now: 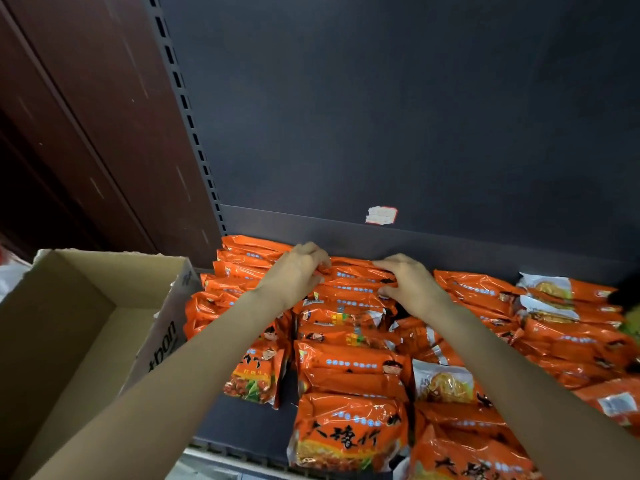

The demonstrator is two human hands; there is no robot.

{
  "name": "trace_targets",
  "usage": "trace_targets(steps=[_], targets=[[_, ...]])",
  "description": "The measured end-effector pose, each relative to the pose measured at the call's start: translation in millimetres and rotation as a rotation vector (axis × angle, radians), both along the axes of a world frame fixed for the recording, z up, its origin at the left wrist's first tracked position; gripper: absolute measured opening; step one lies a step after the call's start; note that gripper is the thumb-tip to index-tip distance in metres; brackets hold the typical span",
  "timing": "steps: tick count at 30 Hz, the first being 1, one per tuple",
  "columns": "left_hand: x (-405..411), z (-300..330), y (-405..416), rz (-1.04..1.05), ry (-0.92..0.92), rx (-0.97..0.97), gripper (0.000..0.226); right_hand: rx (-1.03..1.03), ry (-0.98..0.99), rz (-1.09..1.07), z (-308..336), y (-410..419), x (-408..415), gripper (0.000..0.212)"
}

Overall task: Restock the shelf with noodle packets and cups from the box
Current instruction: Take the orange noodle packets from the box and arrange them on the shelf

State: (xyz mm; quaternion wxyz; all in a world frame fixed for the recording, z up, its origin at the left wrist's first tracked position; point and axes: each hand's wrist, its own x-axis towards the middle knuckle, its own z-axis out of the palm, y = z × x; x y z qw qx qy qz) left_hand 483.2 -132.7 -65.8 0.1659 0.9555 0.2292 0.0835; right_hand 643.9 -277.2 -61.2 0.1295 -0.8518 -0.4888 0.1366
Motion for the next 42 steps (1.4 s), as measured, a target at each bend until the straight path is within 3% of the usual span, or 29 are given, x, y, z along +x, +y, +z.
trace_targets(steps=[3, 6, 9, 18, 21, 25, 28, 32, 42], targets=[[-14, 1, -7, -0.118, -0.014, -0.026, 0.039, 0.051, -0.057, 0.031, 5, -11, -10, 0.055], [-23, -3, -15, -0.186, 0.190, -0.029, 0.065, -0.015, -0.002, 0.156, 7, -17, -20, 0.058], [-22, -7, -22, -0.182, 0.304, 0.110, 0.067, -0.108, 0.036, 0.196, 4, -19, -28, 0.061], [-52, 6, -59, -0.157, 0.005, -0.131, 0.038, 0.023, 0.011, 0.162, 15, -49, -71, 0.052], [-72, 7, -70, -0.227, 0.053, -0.068, 0.047, -0.025, 0.019, 0.182, 16, -65, -93, 0.070], [-96, 1, -86, -0.313, 0.229, 0.086, 0.106, -0.283, -0.028, 0.174, 13, -85, -119, 0.119], [-103, -12, -97, -0.293, 0.303, 0.204, 0.124, -0.389, -0.205, 0.130, -2, -91, -135, 0.136], [-105, -31, -107, -0.222, 0.284, 0.328, 0.122, -0.328, -0.416, 0.086, -21, -86, -153, 0.128], [-100, -41, -103, -0.186, 0.189, 0.409, 0.094, -0.231, -0.604, 0.069, -29, -82, -161, 0.102]])
